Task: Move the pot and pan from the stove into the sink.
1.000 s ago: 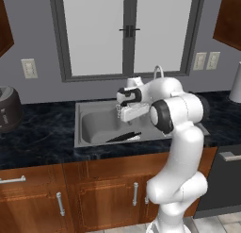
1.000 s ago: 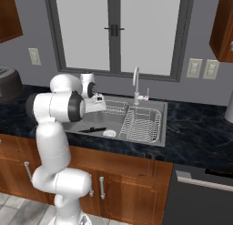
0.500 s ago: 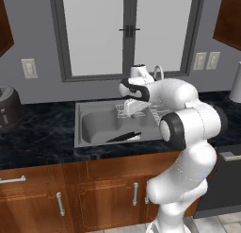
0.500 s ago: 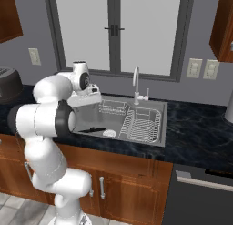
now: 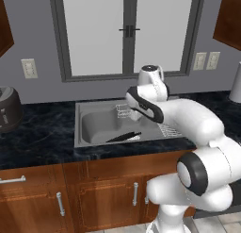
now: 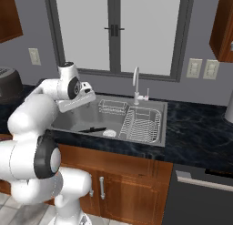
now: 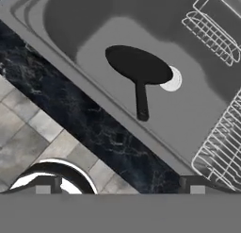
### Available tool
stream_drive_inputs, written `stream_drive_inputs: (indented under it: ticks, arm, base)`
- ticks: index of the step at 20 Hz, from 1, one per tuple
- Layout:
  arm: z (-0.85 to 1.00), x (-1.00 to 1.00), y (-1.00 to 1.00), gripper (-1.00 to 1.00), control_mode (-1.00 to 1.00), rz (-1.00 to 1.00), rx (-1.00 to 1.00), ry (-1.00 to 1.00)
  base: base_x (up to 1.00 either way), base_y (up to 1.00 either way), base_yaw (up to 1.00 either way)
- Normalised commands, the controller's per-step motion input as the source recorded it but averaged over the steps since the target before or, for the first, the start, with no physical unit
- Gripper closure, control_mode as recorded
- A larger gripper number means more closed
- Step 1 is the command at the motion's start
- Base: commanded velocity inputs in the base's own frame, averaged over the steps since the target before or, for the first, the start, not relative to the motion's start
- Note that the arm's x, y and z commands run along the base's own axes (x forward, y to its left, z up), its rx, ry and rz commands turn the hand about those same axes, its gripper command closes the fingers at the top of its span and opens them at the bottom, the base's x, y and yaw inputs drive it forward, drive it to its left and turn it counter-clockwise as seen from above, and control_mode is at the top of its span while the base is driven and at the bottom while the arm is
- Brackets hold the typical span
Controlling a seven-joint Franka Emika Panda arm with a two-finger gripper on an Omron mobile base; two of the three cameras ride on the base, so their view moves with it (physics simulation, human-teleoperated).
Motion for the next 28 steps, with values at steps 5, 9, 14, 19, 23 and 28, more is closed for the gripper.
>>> stream_drive_inputs:
  ticks: [5, 9, 14, 19, 23, 28]
  arm:
    - [0.24, -0.67, -0.08, -1.0, -1.0, 0.13, 0.03, -0.28]
    - [0.14, -0.79, -0.13, -1.0, -1.0, 0.11, 0.09, -0.23]
    - [0.16, -0.82, -0.15, -1.0, -1.0, 0.11, 0.09, -0.19]
    - [0.42, -0.84, -0.01, -1.0, -1.0, 0.14, 0.03, -0.07]
    - [0.48, -0.73, 0.0, -1.0, -1.0, 0.23, 0.0, 0.0]
    - [0.57, -0.67, 0.01, -1.0, -1.0, 0.25, -0.01, 0.0]
  base:
    - [0.0, 0.0, 0.0]
    - [0.0, 0.0, 0.0]
    - [0.0, 0.0, 0.0]
    - [0.0, 0.0, 0.0]
    - [0.0, 0.0, 0.0]
    - [0.0, 0.0, 0.0]
